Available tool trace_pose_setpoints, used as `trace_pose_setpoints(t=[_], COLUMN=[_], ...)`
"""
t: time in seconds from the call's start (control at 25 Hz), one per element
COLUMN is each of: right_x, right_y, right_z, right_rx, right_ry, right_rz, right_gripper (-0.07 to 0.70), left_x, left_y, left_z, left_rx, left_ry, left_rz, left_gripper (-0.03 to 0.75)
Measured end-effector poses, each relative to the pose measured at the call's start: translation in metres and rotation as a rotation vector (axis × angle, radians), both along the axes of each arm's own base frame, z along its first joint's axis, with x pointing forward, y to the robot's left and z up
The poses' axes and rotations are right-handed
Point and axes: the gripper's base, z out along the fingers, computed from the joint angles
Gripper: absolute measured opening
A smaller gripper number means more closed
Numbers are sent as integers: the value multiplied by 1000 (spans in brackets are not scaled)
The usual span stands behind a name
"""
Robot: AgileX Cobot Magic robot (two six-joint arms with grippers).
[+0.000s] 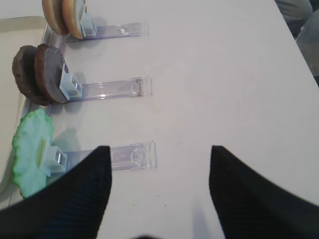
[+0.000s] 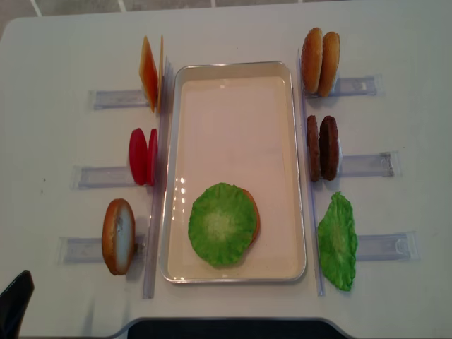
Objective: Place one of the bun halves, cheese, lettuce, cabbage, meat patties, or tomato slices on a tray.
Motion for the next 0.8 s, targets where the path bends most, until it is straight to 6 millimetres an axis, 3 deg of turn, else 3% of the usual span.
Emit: trace_pose_setpoints(t=[0.2,0.8], right_x=[-4,4], right_y=[0,-3], right_z=[-14,-17], right_rx=[0,-8], right_ry=[-11,-60], right_rz=[0,-28], right_gripper=[439,432], left_x=[0,0], left_y=[0,0], left_z=[0,0], left_rx=[0,0], left_ry=[0,0], left_rz=[0,0], left_gripper=[534,534])
